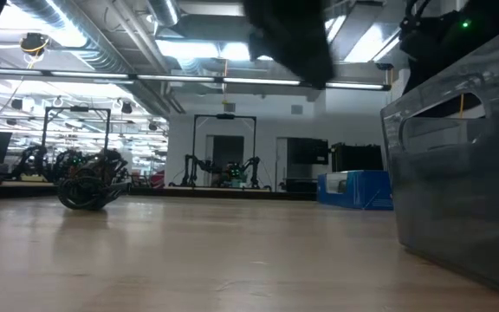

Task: Pick and place USB-C Cables
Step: Put the black charger into the black bin

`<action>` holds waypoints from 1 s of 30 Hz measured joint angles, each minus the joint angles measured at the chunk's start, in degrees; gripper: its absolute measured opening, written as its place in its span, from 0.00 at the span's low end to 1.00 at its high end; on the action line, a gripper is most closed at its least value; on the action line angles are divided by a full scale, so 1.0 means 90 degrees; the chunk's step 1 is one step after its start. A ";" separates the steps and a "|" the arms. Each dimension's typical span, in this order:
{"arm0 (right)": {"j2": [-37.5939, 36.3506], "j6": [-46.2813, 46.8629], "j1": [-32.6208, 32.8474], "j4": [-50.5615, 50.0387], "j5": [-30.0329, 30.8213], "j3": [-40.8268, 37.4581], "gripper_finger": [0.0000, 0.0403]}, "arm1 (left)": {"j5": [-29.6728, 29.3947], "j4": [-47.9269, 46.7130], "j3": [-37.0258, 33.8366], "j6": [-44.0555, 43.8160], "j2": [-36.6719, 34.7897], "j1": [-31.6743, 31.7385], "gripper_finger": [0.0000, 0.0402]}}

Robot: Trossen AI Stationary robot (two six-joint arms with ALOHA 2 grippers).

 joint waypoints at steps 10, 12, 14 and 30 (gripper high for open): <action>0.0000 0.0010 0.0002 0.0068 -0.0279 0.0000 0.36 | -0.0810 -0.3945 0.0000 0.0626 -0.0348 -0.0140 0.24; 0.0002 0.0127 0.0002 0.0066 -0.0312 0.0000 0.36 | -0.0934 -0.4658 -0.0002 0.0370 -0.0348 -0.0106 0.24; 0.0002 0.0280 0.0002 0.0065 -0.0326 0.0000 0.36 | -0.1073 -0.5248 -0.0002 0.0108 -0.0348 -0.0066 0.24; 0.0100 0.0335 0.0002 0.0104 -0.0545 -0.0002 0.36 | -0.0610 -0.3040 -0.5056 -0.3367 -0.2705 0.0496 0.24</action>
